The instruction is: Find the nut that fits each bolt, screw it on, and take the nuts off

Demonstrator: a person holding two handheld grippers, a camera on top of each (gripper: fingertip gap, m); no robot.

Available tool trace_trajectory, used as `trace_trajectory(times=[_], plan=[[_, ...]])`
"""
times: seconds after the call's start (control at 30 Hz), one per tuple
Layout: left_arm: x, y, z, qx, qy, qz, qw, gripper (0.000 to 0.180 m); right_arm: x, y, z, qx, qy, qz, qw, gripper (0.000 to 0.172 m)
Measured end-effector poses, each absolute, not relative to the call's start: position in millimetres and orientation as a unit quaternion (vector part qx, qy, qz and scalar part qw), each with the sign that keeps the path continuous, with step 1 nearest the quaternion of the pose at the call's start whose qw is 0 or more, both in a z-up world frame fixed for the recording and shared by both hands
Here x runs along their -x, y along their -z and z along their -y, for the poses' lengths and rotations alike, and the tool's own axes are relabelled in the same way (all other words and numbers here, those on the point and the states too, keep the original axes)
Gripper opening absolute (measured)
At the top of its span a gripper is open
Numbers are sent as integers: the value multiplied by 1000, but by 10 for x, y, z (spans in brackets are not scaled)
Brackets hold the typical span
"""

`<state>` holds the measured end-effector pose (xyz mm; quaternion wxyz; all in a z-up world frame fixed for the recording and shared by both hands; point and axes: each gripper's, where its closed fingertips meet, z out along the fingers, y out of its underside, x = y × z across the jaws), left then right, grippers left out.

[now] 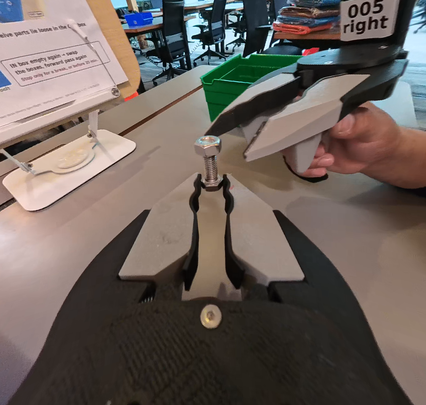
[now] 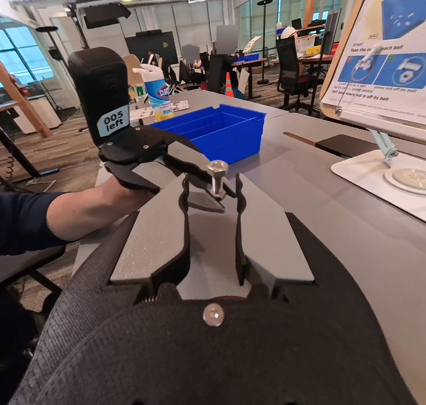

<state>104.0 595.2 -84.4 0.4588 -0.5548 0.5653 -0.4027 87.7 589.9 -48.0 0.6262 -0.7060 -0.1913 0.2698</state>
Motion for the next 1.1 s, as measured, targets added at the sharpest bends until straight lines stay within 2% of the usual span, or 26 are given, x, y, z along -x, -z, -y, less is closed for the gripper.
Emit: trace_trajectory(times=[0.23, 0.47, 0.67, 0.77, 0.87, 1.1], plan=[[-1157, 896, -5668, 532, 406, -596, 444, 16, -612, 551, -5977, 711, -285, 205, 609, 43], [-1053, 843, -5890, 549, 400, -573, 459, 16, -861, 475, -5890, 706, -267, 189, 628, 36], [-1151, 902, -5681, 535, 402, -595, 445, 16, -696, 545, -5982, 712, -269, 200, 617, 27], [-1126, 894, -5745, 538, 395, -591, 453, 17, -775, 542, -5962, 715, -275, 186, 615, 34], [-1076, 855, -5846, 547, 403, -575, 456, 16, -919, 515, -5922, 715, -256, 173, 627, 34], [-1142, 900, -5699, 540, 405, -590, 443, 16, -749, 481, -5939, 701, -244, 201, 639, 15]])
